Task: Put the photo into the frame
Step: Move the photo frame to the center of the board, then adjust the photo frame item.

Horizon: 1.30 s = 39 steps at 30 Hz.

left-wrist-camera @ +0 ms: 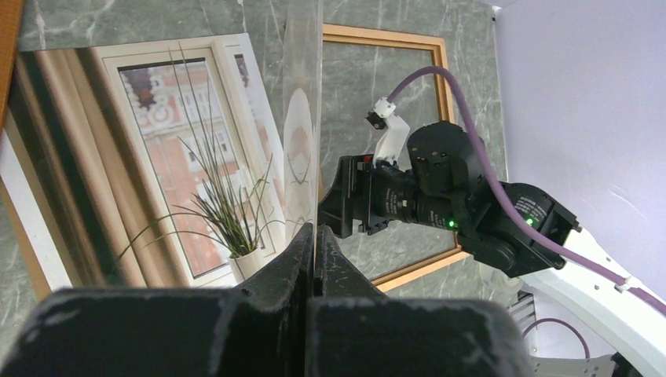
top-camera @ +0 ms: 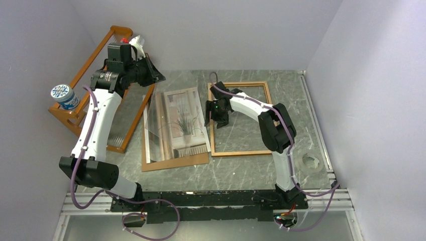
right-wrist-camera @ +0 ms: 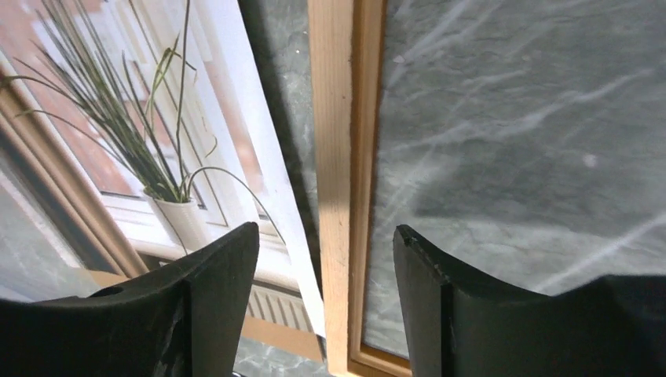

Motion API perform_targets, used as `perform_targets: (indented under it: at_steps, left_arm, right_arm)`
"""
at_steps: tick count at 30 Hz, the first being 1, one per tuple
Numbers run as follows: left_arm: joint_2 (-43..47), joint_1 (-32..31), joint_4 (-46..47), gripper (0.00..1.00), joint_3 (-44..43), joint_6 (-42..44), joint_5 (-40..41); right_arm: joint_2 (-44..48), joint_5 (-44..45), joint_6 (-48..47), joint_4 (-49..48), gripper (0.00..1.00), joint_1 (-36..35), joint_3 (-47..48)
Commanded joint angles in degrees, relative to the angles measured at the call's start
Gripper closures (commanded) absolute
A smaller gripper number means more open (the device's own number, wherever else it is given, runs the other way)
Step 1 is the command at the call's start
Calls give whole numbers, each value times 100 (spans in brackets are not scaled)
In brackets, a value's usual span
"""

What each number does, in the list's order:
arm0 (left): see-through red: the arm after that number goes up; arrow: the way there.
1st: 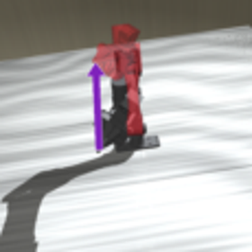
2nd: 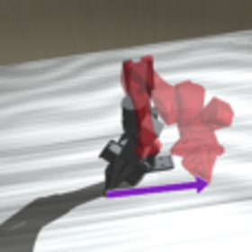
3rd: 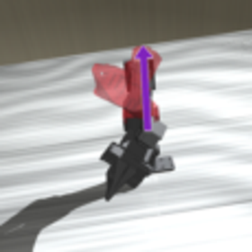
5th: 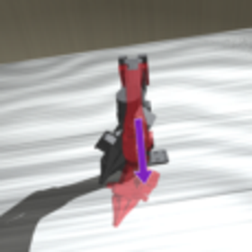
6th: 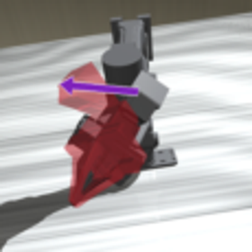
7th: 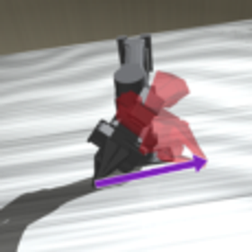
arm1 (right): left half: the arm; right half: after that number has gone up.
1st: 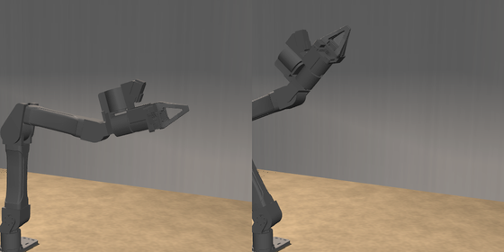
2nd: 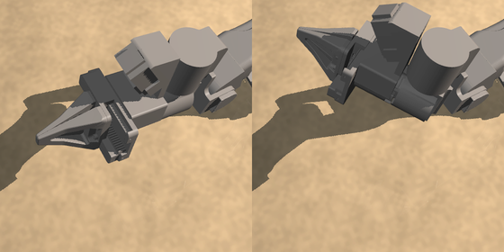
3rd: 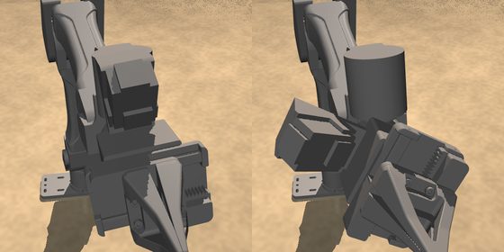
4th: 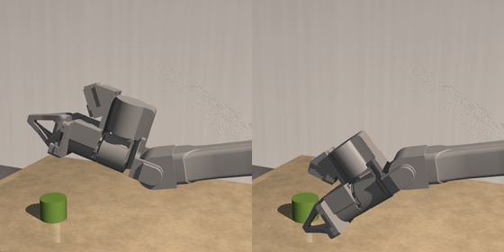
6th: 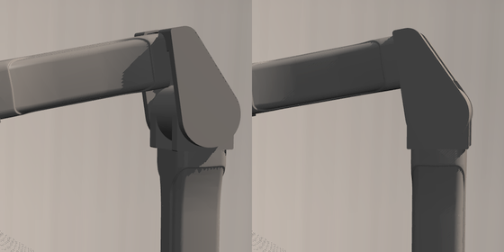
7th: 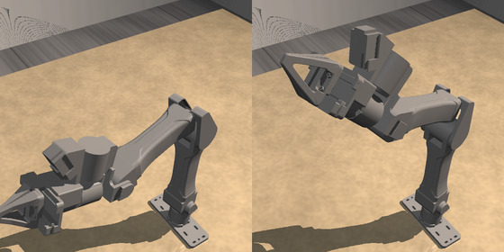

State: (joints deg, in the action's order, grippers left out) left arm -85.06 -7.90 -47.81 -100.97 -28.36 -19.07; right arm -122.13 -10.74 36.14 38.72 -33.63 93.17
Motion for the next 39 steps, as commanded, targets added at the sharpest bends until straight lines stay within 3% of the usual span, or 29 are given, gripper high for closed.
perform_targets:
  at_steps: [1,8,13,20,25,29,34,39]
  left_arm:
    - [326,30,426,98,-142,-229,-275]
    - [388,25,1111,97,-243,-612,-640]
    - [277,25,1859,97,-422,-1136,-1312]
    - [-134,25,2917,98,-965,-2073,-2573]
    - [-232,34,3699,98,-1104,-2789,-3074]
    - [-218,50,4051,98,-1186,-3014,-3127]
    - [-239,133,4210,97,-1179,-3300,-3021]
    - [-266,198,4736,98,-938,-3865,-3145]
  right_arm:
    - [1084,100,184,-252,28,331,-156]
    - [2506,-541,275,-1301,17,1075,-1086]
    - [3531,-1286,753,-2900,1,1339,-1823]
    - [4063,-2026,2055,-4704,1,1866,-2473]
    - [4323,-2110,2418,-5641,1,2130,-2869]
    - [4481,-3303,3228,-7092,1,2337,-3005]
    - [4769,-4026,4141,-8964,1,2334,-3246]
    - [4776,-4035,4444,-9407,1,2351,-3375]
